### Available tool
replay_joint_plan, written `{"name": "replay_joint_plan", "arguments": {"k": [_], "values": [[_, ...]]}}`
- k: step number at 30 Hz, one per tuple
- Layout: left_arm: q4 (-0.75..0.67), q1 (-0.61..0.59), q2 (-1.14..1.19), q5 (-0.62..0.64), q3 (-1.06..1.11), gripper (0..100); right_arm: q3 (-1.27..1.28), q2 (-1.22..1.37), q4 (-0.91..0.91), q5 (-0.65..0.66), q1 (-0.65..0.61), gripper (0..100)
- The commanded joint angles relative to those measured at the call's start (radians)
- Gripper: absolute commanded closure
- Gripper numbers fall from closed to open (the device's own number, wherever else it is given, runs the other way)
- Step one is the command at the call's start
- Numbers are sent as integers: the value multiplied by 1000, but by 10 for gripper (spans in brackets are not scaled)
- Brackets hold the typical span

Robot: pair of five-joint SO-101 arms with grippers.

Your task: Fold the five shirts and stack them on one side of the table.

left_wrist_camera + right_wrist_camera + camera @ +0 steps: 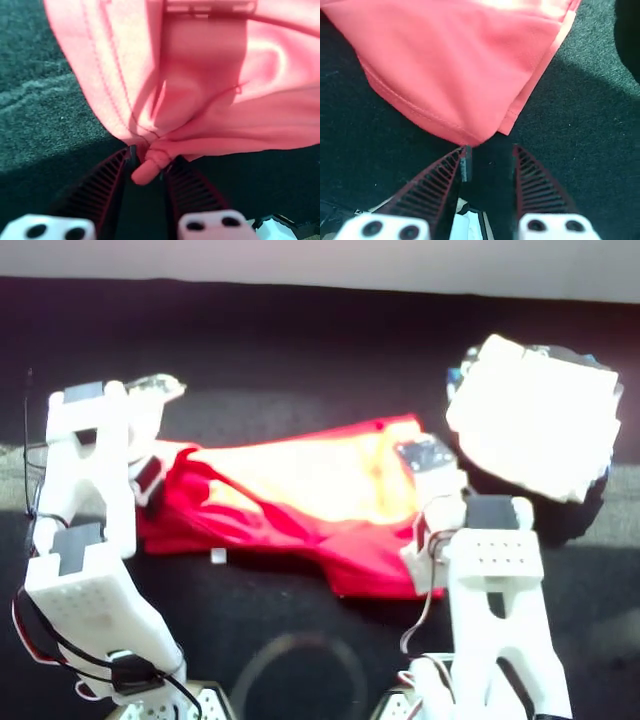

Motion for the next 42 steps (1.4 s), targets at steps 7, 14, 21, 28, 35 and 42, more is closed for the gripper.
{"name": "replay_joint_plan", "arguments": {"k": [7,14,21,28,35,42], "values": [[169,-59,2,14,-489,864,-489,45,-33,-78,-10,779],[68,119,82,137,-521,989,-498,397,-374,-167,-119,992],[-95,140,325,226,-526,991,-498,756,-654,-167,-139,991],[-215,25,453,222,-533,991,-564,998,-794,-163,-84,991],[-267,-47,564,224,-725,991,-846,1187,-743,-164,47,991],[-130,-36,674,236,-1007,991,-1067,1219,-521,-167,16,991]]}}
